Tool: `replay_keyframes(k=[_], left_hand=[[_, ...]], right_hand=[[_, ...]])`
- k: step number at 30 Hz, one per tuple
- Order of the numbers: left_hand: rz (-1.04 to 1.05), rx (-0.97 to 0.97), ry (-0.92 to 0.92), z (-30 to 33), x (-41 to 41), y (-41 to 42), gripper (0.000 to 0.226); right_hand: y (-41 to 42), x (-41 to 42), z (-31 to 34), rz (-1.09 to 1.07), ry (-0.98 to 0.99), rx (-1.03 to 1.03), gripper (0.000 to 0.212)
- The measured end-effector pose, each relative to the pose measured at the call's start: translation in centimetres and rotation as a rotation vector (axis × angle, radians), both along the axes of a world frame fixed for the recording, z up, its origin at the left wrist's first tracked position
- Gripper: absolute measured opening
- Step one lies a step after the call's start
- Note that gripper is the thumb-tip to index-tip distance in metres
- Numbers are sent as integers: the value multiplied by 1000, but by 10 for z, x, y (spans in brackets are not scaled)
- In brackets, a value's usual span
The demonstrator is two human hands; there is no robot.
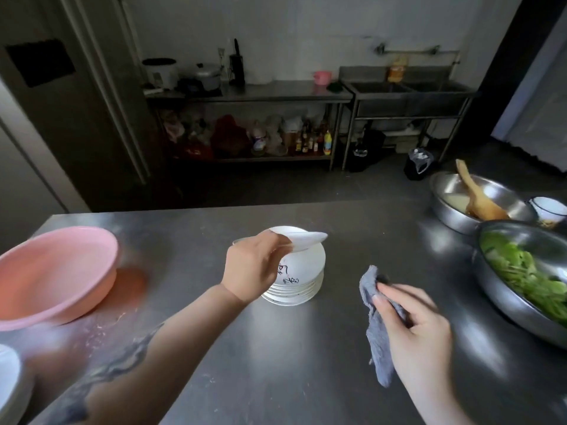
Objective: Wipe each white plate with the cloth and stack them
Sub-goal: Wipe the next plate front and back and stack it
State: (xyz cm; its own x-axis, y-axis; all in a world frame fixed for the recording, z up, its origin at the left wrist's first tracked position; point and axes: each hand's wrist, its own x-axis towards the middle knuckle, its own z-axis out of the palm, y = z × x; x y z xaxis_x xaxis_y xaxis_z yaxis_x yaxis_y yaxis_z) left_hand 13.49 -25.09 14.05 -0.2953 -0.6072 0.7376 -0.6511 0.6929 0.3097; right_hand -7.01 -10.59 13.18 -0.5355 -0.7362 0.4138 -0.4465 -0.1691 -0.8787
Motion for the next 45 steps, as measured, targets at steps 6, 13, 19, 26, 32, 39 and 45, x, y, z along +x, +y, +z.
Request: replay_keyframes(k=[6,13,19,26,32,39,45], left_hand=[[-26,-116,-41,-36,-11,-15,23],[-114,15,-93,-71,-19,-15,21],[-42,502,-85,-91,-14,-21,11],[26,697,-120,-92,-19,-25,13],[33,648,-195,-89,-18,-21,16],[158,524,-152,-55,19,22,30],[531,642,-48,-56,105,125,25]], right_hand=[[-3,-7,-16,1,14,16,28],[-8,-6,-28,4,26,52,24],[-6,-7,-36,2,33,57,29],[-5,-6,-39,-5,23,61,33],[-4,-5,-36,11,36,55,37],[4,8,-28,165,63,115,29],[6,56,-37,407,146,112,31]])
